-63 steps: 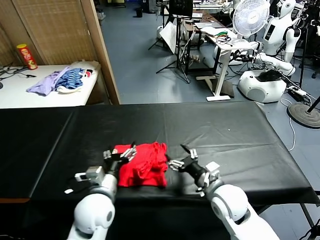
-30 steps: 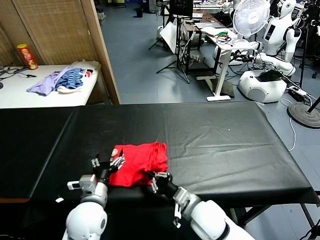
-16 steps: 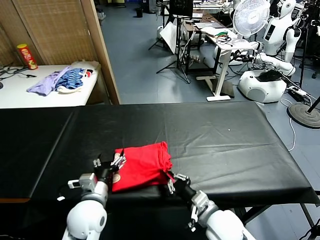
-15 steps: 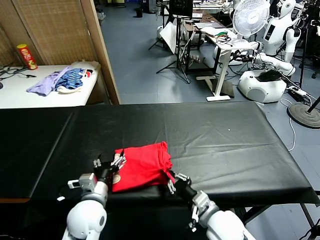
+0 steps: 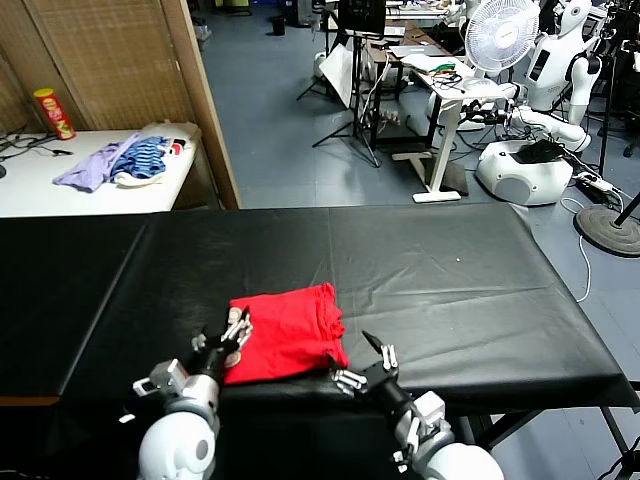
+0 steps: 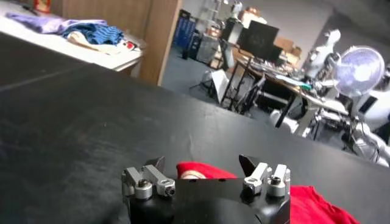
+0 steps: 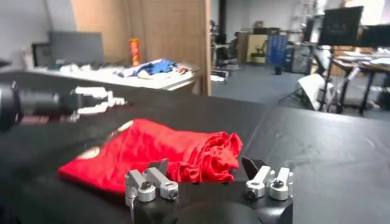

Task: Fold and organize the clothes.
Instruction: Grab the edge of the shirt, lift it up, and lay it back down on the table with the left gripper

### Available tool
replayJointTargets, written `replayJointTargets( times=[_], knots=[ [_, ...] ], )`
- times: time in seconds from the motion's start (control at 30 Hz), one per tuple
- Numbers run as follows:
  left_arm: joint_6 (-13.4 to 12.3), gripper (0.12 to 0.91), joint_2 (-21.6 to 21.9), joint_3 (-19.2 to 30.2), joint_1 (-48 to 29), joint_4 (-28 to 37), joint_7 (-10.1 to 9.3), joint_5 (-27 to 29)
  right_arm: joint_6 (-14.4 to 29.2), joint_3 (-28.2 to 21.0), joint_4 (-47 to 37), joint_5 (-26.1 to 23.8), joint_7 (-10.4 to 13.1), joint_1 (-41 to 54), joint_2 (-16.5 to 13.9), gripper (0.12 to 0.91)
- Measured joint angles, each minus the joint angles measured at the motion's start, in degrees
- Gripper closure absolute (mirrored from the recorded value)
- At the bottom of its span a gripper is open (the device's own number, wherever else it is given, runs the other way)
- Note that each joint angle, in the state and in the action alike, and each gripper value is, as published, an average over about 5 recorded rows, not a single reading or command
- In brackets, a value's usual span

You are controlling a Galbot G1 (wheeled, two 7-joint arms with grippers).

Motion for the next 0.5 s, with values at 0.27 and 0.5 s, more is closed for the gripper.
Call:
replayJointTargets(
  times=[0.27, 0.5],
  knots=[
    [-4.6, 0.232, -2.9, 0.0, 1.5, 2.4, 0.34, -1.7, -0.2, 2.4, 1.2, 1.6, 0.0, 0.0, 0.6, 0.227],
    [-6.8, 0.245, -4.1, 0.1, 2.5, 4.0, 1.39, -2.5, -0.2, 3.3, 1.5, 1.7, -0.1, -0.2, 0.6, 0.227]
  ],
)
